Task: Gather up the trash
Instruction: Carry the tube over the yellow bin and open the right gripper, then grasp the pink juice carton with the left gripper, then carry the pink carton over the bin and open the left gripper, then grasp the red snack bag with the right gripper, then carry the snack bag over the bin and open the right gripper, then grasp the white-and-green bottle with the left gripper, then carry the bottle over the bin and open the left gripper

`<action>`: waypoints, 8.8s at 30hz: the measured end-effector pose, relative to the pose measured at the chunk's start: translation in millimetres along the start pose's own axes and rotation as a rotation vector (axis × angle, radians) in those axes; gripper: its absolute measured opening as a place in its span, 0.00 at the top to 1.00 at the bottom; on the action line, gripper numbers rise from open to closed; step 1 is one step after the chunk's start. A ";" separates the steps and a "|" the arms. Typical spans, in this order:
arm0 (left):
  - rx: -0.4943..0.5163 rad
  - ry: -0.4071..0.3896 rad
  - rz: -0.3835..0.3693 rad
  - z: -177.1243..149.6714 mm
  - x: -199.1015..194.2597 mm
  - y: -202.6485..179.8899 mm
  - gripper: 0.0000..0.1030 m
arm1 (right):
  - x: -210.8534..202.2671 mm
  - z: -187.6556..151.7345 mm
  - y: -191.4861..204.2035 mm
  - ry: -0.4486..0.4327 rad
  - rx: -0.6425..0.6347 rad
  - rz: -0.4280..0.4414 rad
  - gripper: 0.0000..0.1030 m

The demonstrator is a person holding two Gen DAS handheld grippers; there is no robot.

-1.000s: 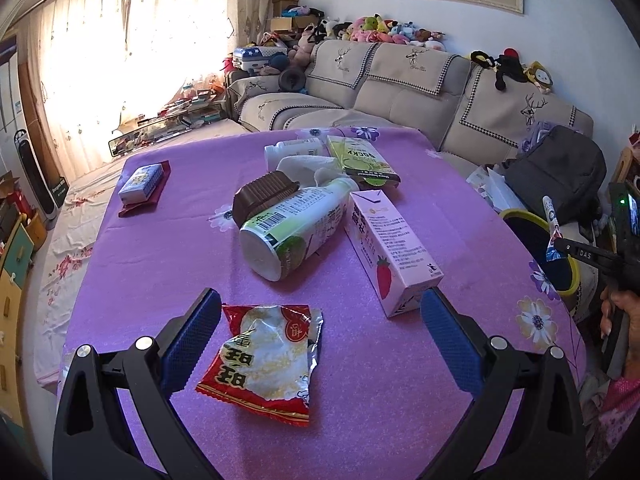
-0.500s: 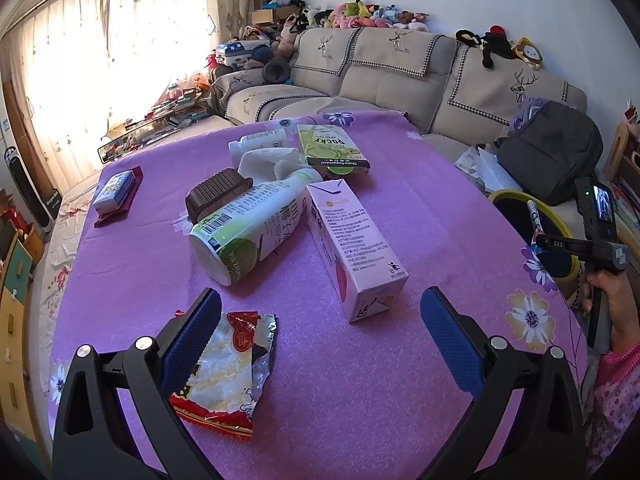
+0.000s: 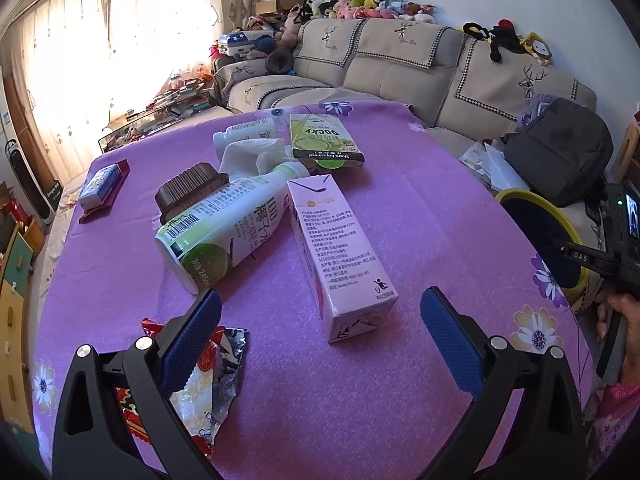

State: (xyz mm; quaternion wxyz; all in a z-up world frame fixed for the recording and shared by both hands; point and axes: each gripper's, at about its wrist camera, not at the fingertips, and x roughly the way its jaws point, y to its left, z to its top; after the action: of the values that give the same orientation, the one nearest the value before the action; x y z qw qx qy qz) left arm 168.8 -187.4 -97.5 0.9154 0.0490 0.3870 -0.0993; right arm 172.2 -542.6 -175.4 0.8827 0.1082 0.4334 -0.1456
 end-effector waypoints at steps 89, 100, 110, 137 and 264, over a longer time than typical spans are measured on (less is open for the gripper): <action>0.265 0.099 -0.459 81.2 50.7 -232.2 0.12 | -78.0 -44.6 -60.6 -0.106 0.130 0.045 0.47; -0.006 -0.171 -0.181 56.5 -74.6 -14.5 0.07 | -85.2 -50.3 60.9 -0.076 -0.112 0.230 0.46; -0.240 -0.226 0.115 3.7 -128.7 174.0 0.06 | -112.4 -89.0 245.6 0.028 -0.463 0.608 0.40; -0.312 -0.188 0.051 -25.9 -110.2 216.0 0.06 | -145.0 -126.1 362.0 -0.111 -0.739 0.530 0.98; 0.174 0.130 -0.168 18.6 36.1 6.6 0.51 | -44.6 -19.4 27.7 -0.082 -0.049 0.117 0.45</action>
State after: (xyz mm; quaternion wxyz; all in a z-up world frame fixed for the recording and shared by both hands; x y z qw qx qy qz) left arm 207.8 -189.3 -110.4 0.8691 0.1020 0.4383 -0.2052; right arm 141.8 -503.3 -149.7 0.9091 0.1055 0.3933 -0.0875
